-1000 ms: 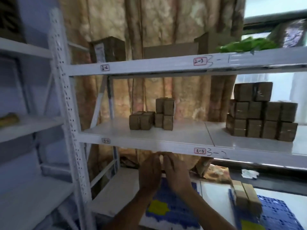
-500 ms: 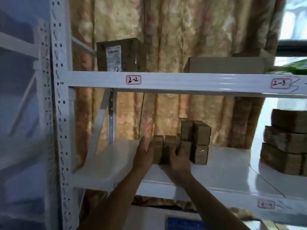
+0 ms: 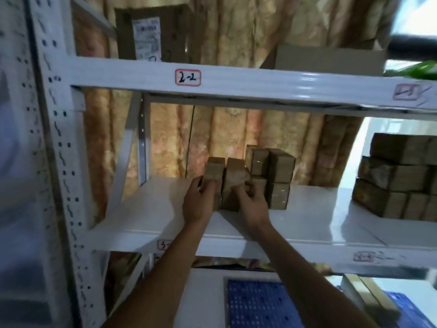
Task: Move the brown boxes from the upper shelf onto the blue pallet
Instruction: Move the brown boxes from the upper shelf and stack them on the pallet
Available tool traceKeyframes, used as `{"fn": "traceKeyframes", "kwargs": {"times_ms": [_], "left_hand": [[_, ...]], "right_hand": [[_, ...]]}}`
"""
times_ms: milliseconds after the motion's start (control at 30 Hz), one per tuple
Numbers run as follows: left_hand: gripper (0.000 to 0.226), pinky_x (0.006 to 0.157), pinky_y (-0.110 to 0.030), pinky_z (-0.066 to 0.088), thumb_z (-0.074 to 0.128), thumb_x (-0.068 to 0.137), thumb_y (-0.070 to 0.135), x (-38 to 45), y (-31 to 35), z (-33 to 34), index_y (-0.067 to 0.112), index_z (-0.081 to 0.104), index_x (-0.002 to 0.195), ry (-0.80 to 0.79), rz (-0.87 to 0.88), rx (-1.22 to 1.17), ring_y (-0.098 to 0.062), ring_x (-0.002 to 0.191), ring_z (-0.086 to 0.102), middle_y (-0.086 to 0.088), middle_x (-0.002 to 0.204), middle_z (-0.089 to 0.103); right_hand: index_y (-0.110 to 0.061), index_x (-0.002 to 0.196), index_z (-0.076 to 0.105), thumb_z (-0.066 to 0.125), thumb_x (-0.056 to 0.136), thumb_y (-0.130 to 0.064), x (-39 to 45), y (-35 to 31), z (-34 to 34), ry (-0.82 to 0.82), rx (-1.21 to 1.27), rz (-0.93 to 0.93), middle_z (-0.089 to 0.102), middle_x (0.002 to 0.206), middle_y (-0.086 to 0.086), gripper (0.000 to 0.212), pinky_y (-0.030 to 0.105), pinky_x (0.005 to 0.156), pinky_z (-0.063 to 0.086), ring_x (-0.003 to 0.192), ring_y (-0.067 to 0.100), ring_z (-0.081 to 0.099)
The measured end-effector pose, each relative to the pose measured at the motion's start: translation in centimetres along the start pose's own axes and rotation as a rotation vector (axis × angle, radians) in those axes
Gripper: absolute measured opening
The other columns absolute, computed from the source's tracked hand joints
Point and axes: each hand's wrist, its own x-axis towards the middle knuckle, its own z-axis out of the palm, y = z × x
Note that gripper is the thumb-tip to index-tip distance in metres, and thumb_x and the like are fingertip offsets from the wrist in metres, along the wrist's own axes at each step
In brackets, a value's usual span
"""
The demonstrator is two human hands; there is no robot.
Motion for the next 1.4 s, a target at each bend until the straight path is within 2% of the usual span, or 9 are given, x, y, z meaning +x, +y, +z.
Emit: {"fn": "traceKeyframes", "kwargs": {"times_ms": [133, 267, 467, 700, 800, 934, 1034, 1201, 1401], "left_hand": [[0.026, 0.075, -0.03, 0.051, 0.05, 0.088, 0.055, -5.4, 2.4, -0.2, 0.058, 0.06, 0.112, 0.137, 0.082, -0.078, -0.008, 0.089, 0.064, 0.025, 0.096, 0.067], [0.031, 0.071, -0.002, 0.046, 0.053, 0.093, 0.044, -14.2, 5.6, 1.5, 0.065, 0.055, 0.115, 0.173, 0.211, -0.17, 0.014, 0.098, 0.061, 0.04, 0.108, 0.064], [0.043, 0.092, -0.031, 0.056, 0.052, 0.096, 0.041, -29.2, 6.5, 9.9, 0.031, 0.054, 0.138, 0.132, 0.284, -0.265, -0.012, 0.119, 0.062, 0.008, 0.132, 0.064], [0.033, 0.094, -0.032, 0.052, 0.058, 0.099, 0.036, -48.1, 0.5, 23.0, 0.044, 0.054, 0.131, -0.056, 0.04, -0.214, -0.003, 0.116, 0.06, 0.029, 0.124, 0.057], [0.027, 0.094, -0.034, 0.051, 0.055, 0.1, 0.043, -52.8, -2.7, 27.8, 0.041, 0.057, 0.126, -0.156, -0.029, -0.086, -0.013, 0.113, 0.059, 0.014, 0.12, 0.054], [0.026, 0.086, -0.026, 0.047, 0.048, 0.097, 0.056, -54.9, -6.2, 34.7, 0.046, 0.056, 0.119, -0.278, -0.103, -0.004, -0.015, 0.106, 0.06, 0.01, 0.112, 0.052], [0.031, 0.093, -0.037, 0.053, 0.052, 0.101, 0.044, -54.6, -9.2, 41.0, 0.029, 0.062, 0.126, -0.362, -0.188, -0.026, -0.018, 0.109, 0.061, 0.004, 0.118, 0.055], [0.01, 0.073, -0.013, 0.046, 0.056, 0.099, 0.04, -51.1, -13.0, 51.5, 0.048, 0.053, 0.104, -0.385, -0.322, -0.05, 0.008, 0.092, 0.059, 0.022, 0.104, 0.06], [0.014, 0.083, -0.042, 0.058, 0.056, 0.098, 0.037, -46.5, -15.0, 59.9, 0.037, 0.051, 0.111, -0.399, -0.477, -0.037, -0.014, 0.095, 0.067, 0.006, 0.109, 0.069]], "right_hand": [[-0.028, 0.134, 0.056, 0.067, 0.101, -0.029, -3.9, -1.0, -2.2, -0.049, 0.092, -0.098, 0.068, 0.12, -0.005, 0.035, 0.019, 0.083, 0.059, 0.111, 0.013, 0.068], [-0.03, 0.138, 0.053, 0.066, 0.1, -0.03, -9.6, -2.4, -7.6, 0.002, 0.129, -0.211, 0.067, 0.123, -0.014, 0.04, 0.021, 0.084, 0.057, 0.109, 0.003, 0.066], [-0.033, 0.138, 0.053, 0.062, 0.092, -0.045, -19.2, -1.2, -22.0, 0.125, 0.082, -0.306, 0.067, 0.121, -0.015, 0.048, 0.026, 0.076, 0.062, 0.106, 0.009, 0.069], [-0.03, 0.14, 0.054, 0.06, 0.097, -0.044, -30.0, 9.0, -39.6, 0.303, -0.086, -0.064, 0.065, 0.127, -0.011, 0.045, 0.027, 0.089, 0.059, 0.111, 0.006, 0.066], [-0.03, 0.143, 0.053, 0.061, 0.104, -0.034, -31.6, 13.8, -45.4, 0.317, -0.135, 0.065, 0.064, 0.132, -0.01, 0.041, 0.018, 0.086, 0.054, 0.114, 0.006, 0.064], [-0.041, 0.125, 0.066, 0.069, 0.099, -0.031, -30.5, 18.3, -50.7, 0.351, -0.148, 0.149, 0.075, 0.118, -0.016, 0.028, 0.022, 0.082, 0.06, 0.105, 0.005, 0.073], [-0.041, 0.115, 0.069, 0.076, 0.094, -0.026, -27.5, 22.2, -54.4, 0.384, -0.169, 0.2, 0.077, 0.109, -0.019, 0.026, 0.036, 0.081, 0.064, 0.097, 0.008, 0.076], [-0.06, 0.113, 0.062, 0.076, 0.095, -0.033, -18.4, 28.0, -59.9, 0.374, -0.244, 0.277, 0.074, 0.103, -0.03, 0.035, 0.013, 0.069, 0.058, 0.095, -0.003, 0.074], [-0.037, 0.122, 0.057, 0.077, 0.092, -0.037, -8.9, 34.3, -63.9, 0.347, -0.323, 0.396, 0.068, 0.112, -0.016, 0.036, 0.01, 0.072, 0.056, 0.091, -0.001, 0.072]]}}
